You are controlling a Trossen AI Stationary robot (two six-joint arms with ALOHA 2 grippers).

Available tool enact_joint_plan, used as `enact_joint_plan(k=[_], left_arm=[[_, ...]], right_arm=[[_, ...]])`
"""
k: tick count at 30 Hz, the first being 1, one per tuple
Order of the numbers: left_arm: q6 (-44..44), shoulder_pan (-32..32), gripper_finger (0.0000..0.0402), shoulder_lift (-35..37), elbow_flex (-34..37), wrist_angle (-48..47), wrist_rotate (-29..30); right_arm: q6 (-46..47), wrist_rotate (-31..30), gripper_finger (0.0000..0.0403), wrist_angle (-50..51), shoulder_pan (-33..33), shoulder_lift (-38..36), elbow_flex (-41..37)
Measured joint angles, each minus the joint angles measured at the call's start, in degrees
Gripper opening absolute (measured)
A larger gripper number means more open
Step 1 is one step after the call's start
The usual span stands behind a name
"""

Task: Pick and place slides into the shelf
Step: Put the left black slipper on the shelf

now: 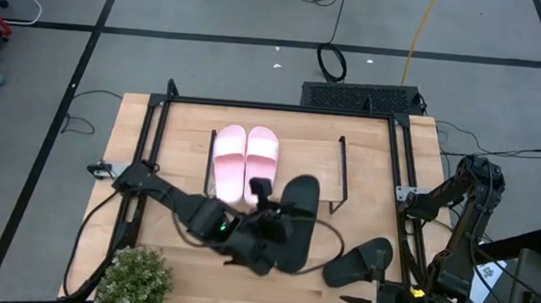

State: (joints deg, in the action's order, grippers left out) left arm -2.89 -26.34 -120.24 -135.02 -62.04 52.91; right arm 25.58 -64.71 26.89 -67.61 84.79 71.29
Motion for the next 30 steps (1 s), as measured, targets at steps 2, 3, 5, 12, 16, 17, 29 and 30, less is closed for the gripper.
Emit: enact_joint_plan(k=[2,3,5,12,16,17,29,30], left_arm=[[3.49,1.71,0.0,-0.21,0.02,-0.02,-0.15],[4.99,2.65,0.0,-0.49,0.02,-0.01,-0.05],[5.81,4.42,0.0,-1.15,0.02,-0.86,1.36],[6.91,9.19,0.0,-2.17,0.55,-1.9,3.22],[7.72,11.54,0.0,-2.24,3.15,-1.28,3.23],[7.73,12.07,0.0,-2.31,3.83,-1.27,3.23],[16.99,16.32,0.0,-2.17,11.85,8.53,-0.83],[18.12,16.7,0.0,-2.17,11.93,8.69,-1.33]], right_arm=[[-0.49,-0.02,0.0199,-0.16,0.0,-0.01,0.0],[-0.64,-0.02,0.0199,-0.16,0.0,-0.02,0.0],[-0.89,-0.01,0.0199,-0.13,0.0,-0.01,0.0],[-2.52,-0.07,0.0199,-0.13,0.0,0.0,0.0],[-2.77,-0.18,0.0199,-0.13,0.0,-0.02,0.0],[-2.88,-0.2,0.0199,-0.1,0.0,-0.02,0.0],[-4.47,-0.26,0.0199,-0.09,0.0,-0.02,0.0],[-4.61,-0.26,0.0199,-0.09,0.0,-0.01,0.0]])
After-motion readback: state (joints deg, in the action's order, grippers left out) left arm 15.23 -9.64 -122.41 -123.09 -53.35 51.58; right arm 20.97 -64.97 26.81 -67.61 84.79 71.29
